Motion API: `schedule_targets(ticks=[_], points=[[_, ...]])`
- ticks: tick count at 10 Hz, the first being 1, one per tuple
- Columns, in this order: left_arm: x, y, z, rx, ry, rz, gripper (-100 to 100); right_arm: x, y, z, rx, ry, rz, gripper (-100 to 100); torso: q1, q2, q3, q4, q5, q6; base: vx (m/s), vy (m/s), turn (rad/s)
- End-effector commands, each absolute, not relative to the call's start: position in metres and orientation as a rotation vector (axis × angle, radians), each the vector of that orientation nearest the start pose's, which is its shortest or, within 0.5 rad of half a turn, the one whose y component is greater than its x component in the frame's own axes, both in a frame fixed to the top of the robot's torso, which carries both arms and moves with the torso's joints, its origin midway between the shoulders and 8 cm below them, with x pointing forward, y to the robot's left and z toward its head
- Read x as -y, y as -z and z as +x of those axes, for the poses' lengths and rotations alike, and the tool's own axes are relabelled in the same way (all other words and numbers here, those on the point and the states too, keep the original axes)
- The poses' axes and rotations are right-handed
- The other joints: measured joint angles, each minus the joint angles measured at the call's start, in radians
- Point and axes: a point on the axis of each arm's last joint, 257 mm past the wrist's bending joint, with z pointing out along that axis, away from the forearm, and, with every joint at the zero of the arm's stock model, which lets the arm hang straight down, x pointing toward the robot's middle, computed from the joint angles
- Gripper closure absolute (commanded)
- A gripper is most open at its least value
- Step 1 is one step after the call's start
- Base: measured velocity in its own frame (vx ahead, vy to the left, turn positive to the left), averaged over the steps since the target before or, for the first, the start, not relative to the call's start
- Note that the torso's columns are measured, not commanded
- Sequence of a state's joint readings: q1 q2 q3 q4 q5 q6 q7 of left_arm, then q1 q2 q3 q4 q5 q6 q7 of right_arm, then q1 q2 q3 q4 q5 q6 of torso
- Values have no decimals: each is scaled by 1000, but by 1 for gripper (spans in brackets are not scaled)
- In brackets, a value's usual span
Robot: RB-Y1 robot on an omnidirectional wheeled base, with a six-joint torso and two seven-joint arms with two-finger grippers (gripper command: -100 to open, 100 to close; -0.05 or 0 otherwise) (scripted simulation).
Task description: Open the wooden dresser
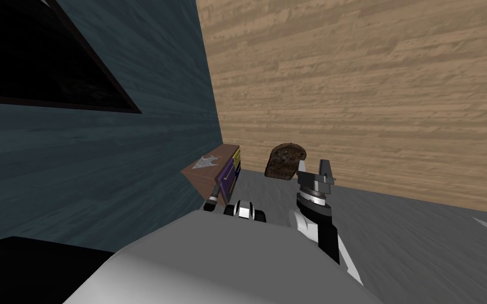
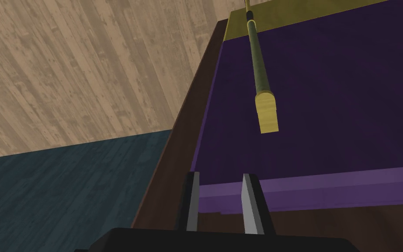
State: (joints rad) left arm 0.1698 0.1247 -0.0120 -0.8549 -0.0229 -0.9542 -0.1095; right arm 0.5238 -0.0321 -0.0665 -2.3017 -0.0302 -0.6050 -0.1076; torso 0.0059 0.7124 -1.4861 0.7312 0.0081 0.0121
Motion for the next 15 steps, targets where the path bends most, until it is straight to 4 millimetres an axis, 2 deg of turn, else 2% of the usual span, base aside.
schedule_targets(ticks=[1, 5, 7, 8, 9, 15], points=[[-272, 412, 377, -1296, 1052, -1008, -100, 297, -47, 315, -522, -1374, 590, 0, 1, -2, -1, 1, 0, 2, 40, 55, -98], [-262, 427, 370, -1316, 1053, -1038, -100, 297, -47, 315, -522, -1374, 590, 0, 5, -18, -7, -6, 6, 6, 23, 30, -47], [-262, 427, 370, -1316, 1053, -1038, -100, 297, -47, 315, -522, -1374, 590, 0, 7, -22, -8, -7, 8, 7, 6, 10, -5], [-268, 419, 365, -1291, 1054, -1022, -100, 297, -47, 315, -522, -1374, 590, 0, 6, -23, -8, -7, 8, 8, -44, -3, 58], [-275, 411, 379, -1285, 1049, -1007, -100, 297, -47, 315, -522, -1374, 590, 0, 5, -14, -6, -6, 5, 2, -73, -18, 101], [-282, 405, 397, -1288, 1039, -999, -100, 297, -47, 315, -522, -1374, 590, 0, 1, -4, -2, 1, -1, 1, -22, -20, 17]])
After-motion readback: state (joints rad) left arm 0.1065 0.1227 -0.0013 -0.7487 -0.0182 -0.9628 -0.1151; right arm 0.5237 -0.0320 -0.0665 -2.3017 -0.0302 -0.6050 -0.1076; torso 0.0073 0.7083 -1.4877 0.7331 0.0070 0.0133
